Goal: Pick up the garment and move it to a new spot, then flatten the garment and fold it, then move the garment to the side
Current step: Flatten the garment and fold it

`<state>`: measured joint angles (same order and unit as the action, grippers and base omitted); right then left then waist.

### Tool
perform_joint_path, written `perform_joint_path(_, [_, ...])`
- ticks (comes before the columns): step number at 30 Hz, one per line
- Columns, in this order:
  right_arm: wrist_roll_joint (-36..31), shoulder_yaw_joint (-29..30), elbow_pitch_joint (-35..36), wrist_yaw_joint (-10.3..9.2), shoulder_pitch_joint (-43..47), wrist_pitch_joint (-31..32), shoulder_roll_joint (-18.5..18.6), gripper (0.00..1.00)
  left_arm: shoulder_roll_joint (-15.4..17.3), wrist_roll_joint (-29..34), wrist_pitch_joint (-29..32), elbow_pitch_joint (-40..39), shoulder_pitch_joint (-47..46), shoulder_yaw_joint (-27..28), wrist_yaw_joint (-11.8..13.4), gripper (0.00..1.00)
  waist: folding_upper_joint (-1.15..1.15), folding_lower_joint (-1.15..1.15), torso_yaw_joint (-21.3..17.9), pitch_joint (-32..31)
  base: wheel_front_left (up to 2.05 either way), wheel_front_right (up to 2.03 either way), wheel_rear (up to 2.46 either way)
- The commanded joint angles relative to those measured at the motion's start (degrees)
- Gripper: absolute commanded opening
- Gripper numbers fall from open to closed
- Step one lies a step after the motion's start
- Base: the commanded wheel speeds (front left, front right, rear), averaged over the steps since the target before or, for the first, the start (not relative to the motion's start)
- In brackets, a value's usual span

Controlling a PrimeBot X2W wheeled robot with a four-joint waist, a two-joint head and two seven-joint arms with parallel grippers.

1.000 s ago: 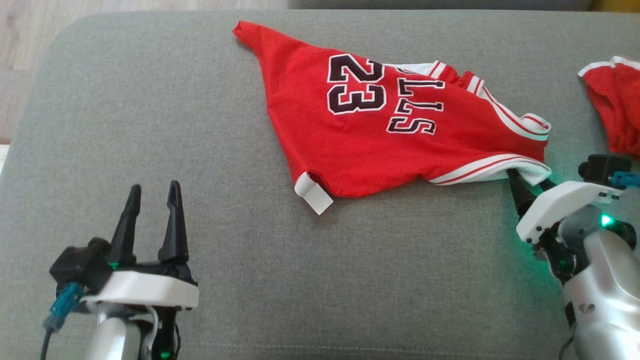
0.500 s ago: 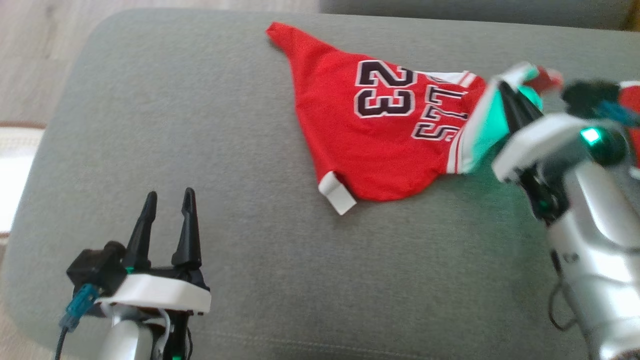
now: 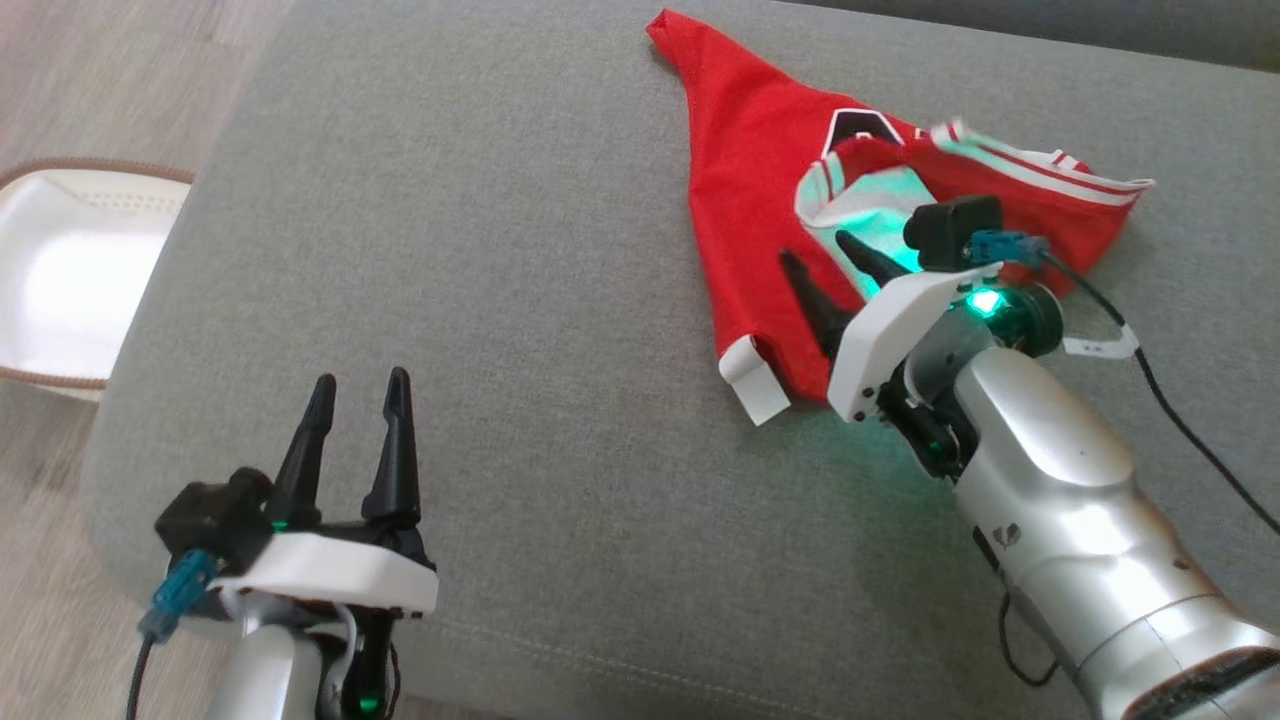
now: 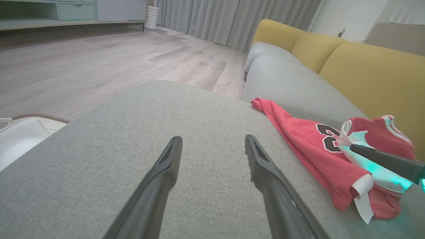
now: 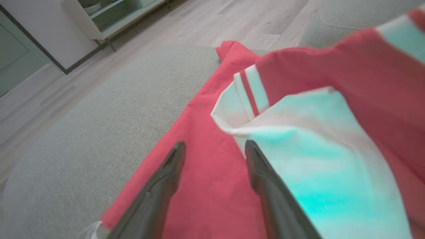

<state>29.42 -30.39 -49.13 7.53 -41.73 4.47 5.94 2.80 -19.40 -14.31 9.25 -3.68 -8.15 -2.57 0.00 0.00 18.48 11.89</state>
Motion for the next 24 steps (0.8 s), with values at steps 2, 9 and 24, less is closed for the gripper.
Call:
perform_joint_path(2, [2.49,-1.46,2.04,-0.04,-2.00,-2.60,-0.39,1.00,0.11,-0.58,-0.69,-1.82,-1.61,2.40,0.09,1.00,0.00,0.00,-0.89,-0.52,0.00,0.00,0.00])
perform_joint_path(9, [7.91,-2.51,4.49,-0.04,-2.16,-2.74,5.45,1.00,0.09,-1.17,-0.69,-2.21,-1.65,1.47,0.36,1.00,0.00,0.00,-2.62,-0.10,0.00,0.00,0.00])
perform_joint_path(24, [15.25,-4.04,-6.83,-0.04,-12.92,7.52,6.61,1.00,0.09,-3.34,-0.69,-2.06,-4.44,-0.77,0.96,1.00,0.00,0.00,1.48,4.90,0.00,0.00,0.00])
